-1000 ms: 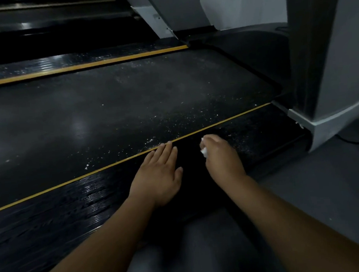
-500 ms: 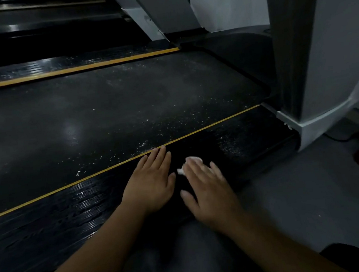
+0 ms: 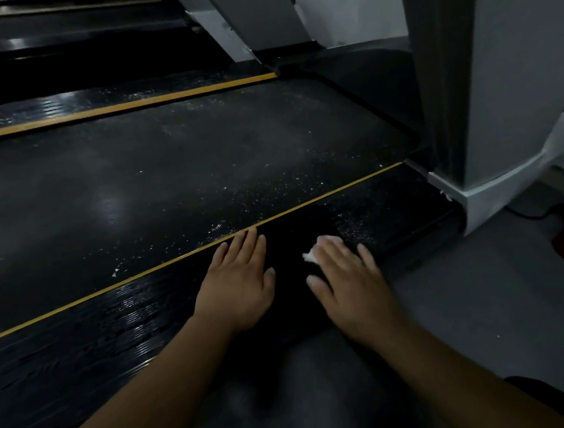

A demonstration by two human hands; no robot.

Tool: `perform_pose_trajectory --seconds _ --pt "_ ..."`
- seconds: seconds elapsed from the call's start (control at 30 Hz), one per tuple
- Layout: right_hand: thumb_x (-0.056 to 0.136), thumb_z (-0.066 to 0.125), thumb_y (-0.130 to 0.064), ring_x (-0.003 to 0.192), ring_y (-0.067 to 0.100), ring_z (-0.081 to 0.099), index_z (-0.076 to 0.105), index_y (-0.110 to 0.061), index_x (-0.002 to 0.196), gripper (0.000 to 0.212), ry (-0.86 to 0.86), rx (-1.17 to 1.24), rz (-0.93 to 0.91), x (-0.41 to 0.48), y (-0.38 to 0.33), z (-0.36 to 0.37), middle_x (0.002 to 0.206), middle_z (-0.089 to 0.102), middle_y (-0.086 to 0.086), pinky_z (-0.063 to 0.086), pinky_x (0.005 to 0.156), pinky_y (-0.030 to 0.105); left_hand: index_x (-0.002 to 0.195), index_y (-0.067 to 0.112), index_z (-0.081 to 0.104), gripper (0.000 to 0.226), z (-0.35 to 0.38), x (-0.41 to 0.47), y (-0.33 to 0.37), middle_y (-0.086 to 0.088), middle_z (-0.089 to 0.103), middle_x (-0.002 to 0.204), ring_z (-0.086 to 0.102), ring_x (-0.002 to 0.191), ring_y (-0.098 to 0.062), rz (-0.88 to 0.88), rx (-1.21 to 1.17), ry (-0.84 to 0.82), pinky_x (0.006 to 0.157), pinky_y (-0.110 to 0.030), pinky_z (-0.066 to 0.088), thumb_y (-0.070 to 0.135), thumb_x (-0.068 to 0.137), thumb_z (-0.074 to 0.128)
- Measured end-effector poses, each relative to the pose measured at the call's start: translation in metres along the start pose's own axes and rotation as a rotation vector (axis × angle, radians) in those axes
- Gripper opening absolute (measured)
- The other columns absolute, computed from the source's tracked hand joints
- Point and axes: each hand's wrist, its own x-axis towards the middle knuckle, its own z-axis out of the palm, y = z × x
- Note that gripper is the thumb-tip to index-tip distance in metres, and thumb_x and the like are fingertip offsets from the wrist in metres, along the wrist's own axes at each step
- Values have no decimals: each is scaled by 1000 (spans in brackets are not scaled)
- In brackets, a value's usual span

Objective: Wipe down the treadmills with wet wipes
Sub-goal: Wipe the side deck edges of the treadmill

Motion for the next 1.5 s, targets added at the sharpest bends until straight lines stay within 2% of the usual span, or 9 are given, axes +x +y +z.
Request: perform_pose_trajectory --seconds 0.23,0.53,0.7,0.83,1.0,1.17,1.27,1.33,1.5 --pt "96 41 -51 117 33 54 62 -9 124 55 112 -15 138 -1 -26 -2 130 56 13 51 95 48 163 19 6 91 -1 3 3 1 -5 170 -10 155 -13 -4 4 0 122 -32 -8 57 82 -11" --pt "88 3 -68 154 21 12 34 -12 155 92 -84 93 89 50 -15 -3 166 23 8 11 125 38 163 19 7 90 0 7 1 2 -5 170 -8 156 -12 18 -14 6 122 -30 -8 56 83 -11" --pt "100 31 -51 146 24 37 51 -6 144 66 -81 85 -228 25 -11 1 154 45 10 27 120 37 162 18 12 91 0 10 -2 0 0 170 -3 156 -13 39 -27 18 119 -26 -9 55 83 -12" --pt "100 23 -56 151 24 26 41 -10 151 71 -108 63 100 71 17 -8 162 32 7 21 121 36 163 16 12 90 -1 8 2 -1 1 170 -1 156 -14 27 -13 38 121 -28 -7 52 84 -12" --pt "93 16 -57 150 20 28 43 -12 150 78 -167 135 -154 62 -29 -2 161 36 5 17 122 30 162 16 16 87 1 8 -1 -2 4 169 1 156 -14 34 -46 39 119 -26 -9 53 87 -8" --pt "105 32 -48 151 20 23 38 -12 153 60 -121 77 41 90 -1 -5 164 29 3 19 121 33 162 17 13 87 -1 7 1 -1 1 170 -2 156 -12 28 -47 46 120 -26 -10 52 86 -9" --pt "93 16 -59 151 19 23 42 -13 150 78 -167 124 -85 81 -32 -1 162 32 3 18 122 33 163 18 11 87 -2 7 0 0 2 170 -4 156 -12 39 -52 41 119 -25 -12 52 86 -11" --pt "95 22 -53 150 19 28 45 -13 149 70 -166 149 -177 70 -28 -8 161 36 3 21 120 31 163 17 12 88 -1 7 -1 -1 2 170 -3 156 -12 44 -59 38 119 -25 -12 53 86 -10" --pt "106 34 -40 149 20 28 47 -15 147 50 -89 123 114 91 3 -10 161 35 2 25 118 33 163 17 9 88 -1 8 0 -1 -2 170 -5 156 -12 33 -57 37 122 -28 -8 53 85 -11"
